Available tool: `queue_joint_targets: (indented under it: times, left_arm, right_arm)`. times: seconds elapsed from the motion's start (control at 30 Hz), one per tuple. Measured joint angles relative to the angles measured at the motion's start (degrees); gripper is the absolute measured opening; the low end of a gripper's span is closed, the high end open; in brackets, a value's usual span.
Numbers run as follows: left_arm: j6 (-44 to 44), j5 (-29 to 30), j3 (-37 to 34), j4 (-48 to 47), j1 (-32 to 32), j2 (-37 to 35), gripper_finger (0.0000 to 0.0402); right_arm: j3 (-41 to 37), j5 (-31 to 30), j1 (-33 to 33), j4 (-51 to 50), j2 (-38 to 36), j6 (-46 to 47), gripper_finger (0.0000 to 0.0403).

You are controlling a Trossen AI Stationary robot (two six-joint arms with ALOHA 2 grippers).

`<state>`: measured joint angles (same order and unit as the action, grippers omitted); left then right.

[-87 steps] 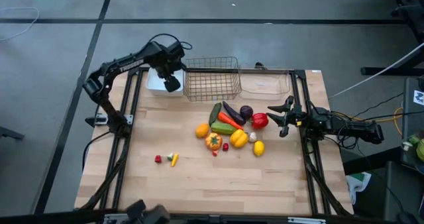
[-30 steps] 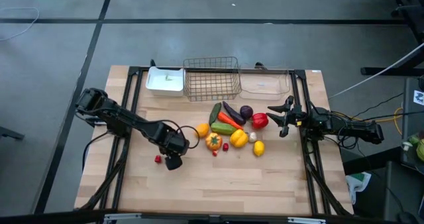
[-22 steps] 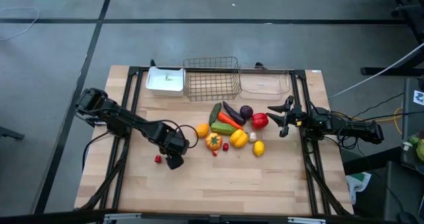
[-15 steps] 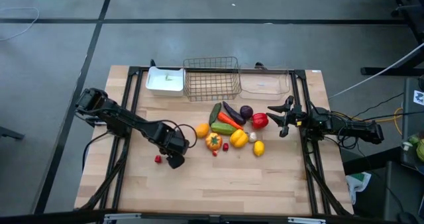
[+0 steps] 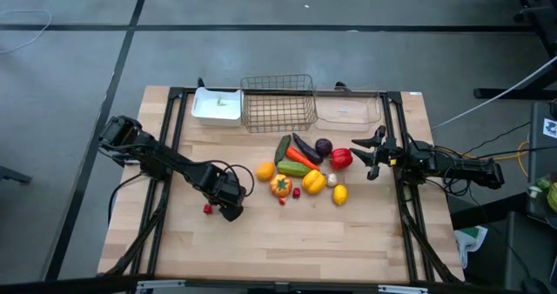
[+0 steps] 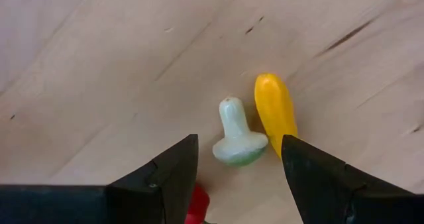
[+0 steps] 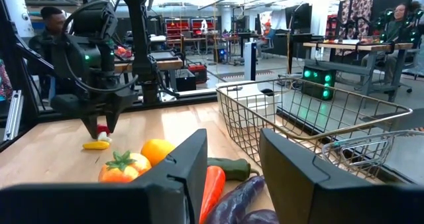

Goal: Sort produce into baskets
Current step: Put the green mushroom into the white bin

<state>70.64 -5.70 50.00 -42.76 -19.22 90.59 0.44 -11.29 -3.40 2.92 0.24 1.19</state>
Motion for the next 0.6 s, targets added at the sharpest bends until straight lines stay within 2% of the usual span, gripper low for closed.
queue_joint_targets:
  times: [0.6]
  left_arm:
    - [0.0, 0.1, 0.0, 0.4, -0.2, 1.6, 0.0211]
  right_arm:
    - [0.0, 0.0, 0.0, 0.0, 0.0, 0.0, 0.0138]
